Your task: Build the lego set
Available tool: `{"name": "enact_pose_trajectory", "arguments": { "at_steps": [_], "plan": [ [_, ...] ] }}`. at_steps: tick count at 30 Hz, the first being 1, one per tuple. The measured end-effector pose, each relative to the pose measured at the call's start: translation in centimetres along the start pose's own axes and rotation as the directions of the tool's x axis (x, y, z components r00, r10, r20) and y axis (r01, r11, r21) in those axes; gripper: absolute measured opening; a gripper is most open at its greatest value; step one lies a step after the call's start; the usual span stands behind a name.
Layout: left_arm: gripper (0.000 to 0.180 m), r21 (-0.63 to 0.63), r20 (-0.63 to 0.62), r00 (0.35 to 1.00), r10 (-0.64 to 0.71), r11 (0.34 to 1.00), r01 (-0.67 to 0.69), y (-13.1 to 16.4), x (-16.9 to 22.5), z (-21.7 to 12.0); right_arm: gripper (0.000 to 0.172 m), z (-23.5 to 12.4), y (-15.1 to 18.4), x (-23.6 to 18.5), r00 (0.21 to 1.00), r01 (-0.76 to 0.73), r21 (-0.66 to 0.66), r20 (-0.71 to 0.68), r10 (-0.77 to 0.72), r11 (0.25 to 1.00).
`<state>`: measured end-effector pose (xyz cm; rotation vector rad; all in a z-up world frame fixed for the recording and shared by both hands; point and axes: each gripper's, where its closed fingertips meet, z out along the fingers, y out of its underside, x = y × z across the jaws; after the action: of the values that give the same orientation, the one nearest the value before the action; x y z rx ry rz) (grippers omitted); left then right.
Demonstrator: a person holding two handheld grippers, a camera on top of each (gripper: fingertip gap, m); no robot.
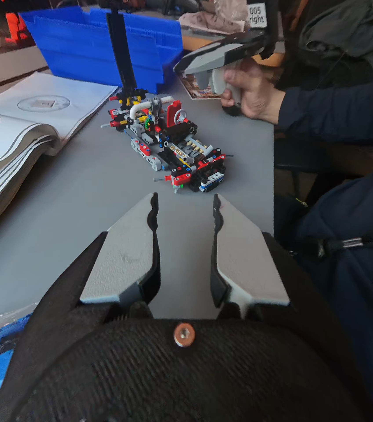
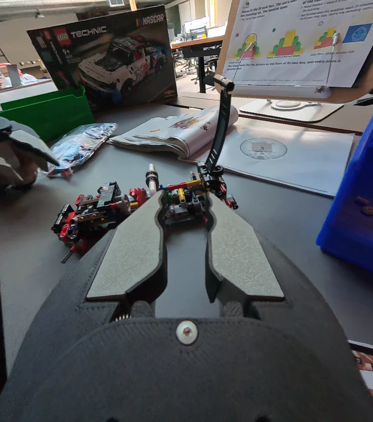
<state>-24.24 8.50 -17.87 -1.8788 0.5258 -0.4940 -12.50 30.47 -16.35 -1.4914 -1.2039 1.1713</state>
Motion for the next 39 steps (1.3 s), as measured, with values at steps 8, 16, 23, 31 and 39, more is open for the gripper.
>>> {"name": "enact_pose_trajectory", "arguments": {
  "at_steps": [8,16,23,31,39],
  "plan": [
    [0.042,0.133,-0.077,0.997,0.011,0.991,-0.001,-1.6,0.6,-1.5,0.045,1.3,0.3,2.8,0.98,0.046,-0.055,-0.19,-0.056,0.997],
    [0.04,0.119,-0.041,0.999,0.021,0.993,-0.016,-1.3,0.4,-1.6,0.061,2.9,0.3,3.3,0.982,0.041,-0.078,-0.18,-0.054,0.996],
    [0.041,0.144,-0.052,0.996,-0.078,0.986,0.085,-1.6,-0.7,-2.0,0.067,3.8,0.3,2.2,0.993,0.041,-0.082,-0.11,-0.05,0.996],
    [0.042,0.055,-0.057,0.988,-0.146,0.987,0.149,-1.0,-1.1,-0.4,0.055,5.1,-0.6,-1.2,0.999,0.0,-0.024,0.035,0.001,1.0],
    [0.047,-0.108,-0.056,0.991,-0.123,0.987,0.117,-1.9,0.3,4.7,0.021,2.8,0.8,-5.2,0.98,0.136,-0.082,0.16,-0.121,0.987]
  ]
}}
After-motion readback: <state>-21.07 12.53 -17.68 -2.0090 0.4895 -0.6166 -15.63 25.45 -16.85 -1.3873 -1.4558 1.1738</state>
